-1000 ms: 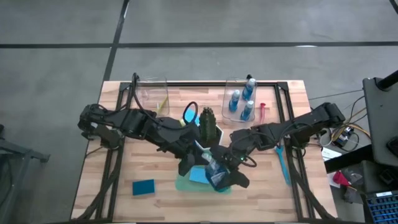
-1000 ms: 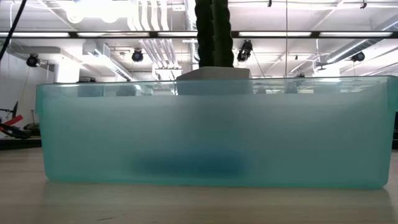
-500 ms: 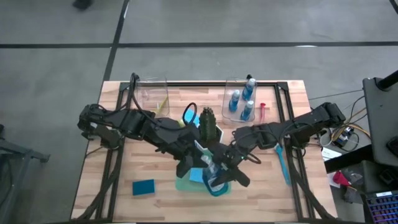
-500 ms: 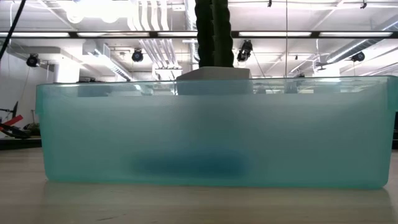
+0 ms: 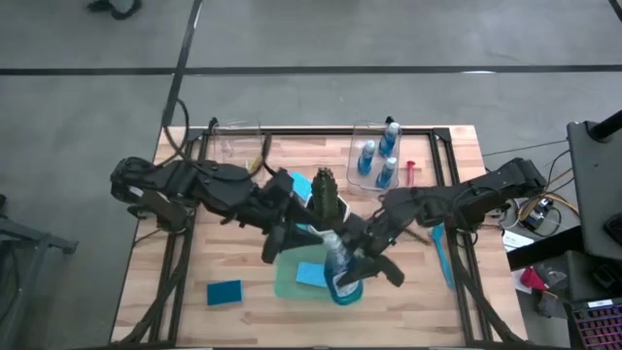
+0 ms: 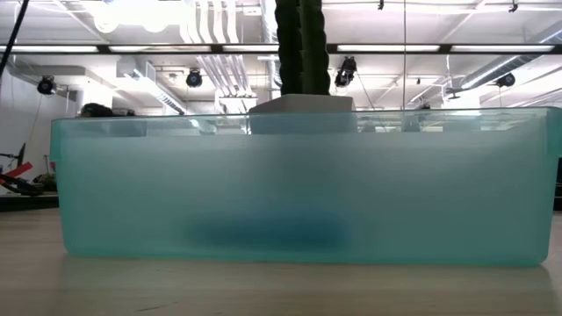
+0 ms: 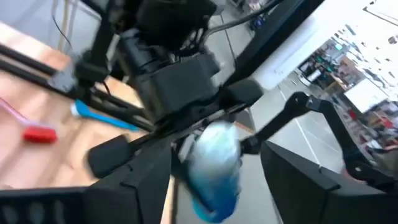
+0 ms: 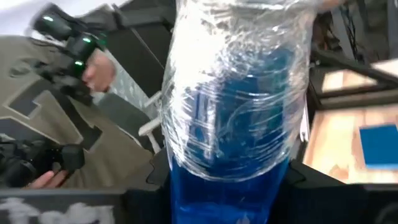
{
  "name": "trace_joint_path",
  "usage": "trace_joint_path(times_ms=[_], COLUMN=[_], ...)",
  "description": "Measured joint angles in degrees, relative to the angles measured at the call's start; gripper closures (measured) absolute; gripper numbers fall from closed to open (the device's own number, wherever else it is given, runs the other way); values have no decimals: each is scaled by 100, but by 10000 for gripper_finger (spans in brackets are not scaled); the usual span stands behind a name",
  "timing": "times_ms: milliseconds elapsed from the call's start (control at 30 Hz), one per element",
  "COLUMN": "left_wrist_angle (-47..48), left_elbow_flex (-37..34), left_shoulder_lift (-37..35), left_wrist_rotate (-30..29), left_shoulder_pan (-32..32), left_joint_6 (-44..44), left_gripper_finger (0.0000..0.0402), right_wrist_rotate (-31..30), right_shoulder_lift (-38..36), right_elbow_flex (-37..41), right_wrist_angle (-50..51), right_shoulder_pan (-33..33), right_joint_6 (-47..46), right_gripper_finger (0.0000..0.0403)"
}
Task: Pick & Place Kitchen Sink Supplies
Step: Put the dish soap into the right transparent bin
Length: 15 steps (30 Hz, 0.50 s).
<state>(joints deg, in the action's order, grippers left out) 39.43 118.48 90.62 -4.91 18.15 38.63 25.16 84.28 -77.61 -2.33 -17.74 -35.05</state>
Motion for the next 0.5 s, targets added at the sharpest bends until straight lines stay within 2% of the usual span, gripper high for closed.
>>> trace_joint_path(times_ms=[133, 400, 500], left_wrist_angle=[-21, -4, -5], left_elbow_flex=[-11, -46, -50], left_shoulder_lift=[-111, -117, -86], left_wrist_rotate=[-183, -384, -632], left_shoulder_pan=[20, 75, 79], left_joint_6=[-87, -136, -156], left_gripper_finger=[153, 154, 154], right_wrist_rotate=[-427, -2292, -2794], right_shoulder_lift=[-265, -919, -1038], right_elbow_flex=[-66, -78, -78], right_wrist_angle=[2, 44, 69], right_shoulder_pan=[44, 54, 52], right_joint_6=[87, 593, 676], right_gripper_finger=[264, 264, 264])
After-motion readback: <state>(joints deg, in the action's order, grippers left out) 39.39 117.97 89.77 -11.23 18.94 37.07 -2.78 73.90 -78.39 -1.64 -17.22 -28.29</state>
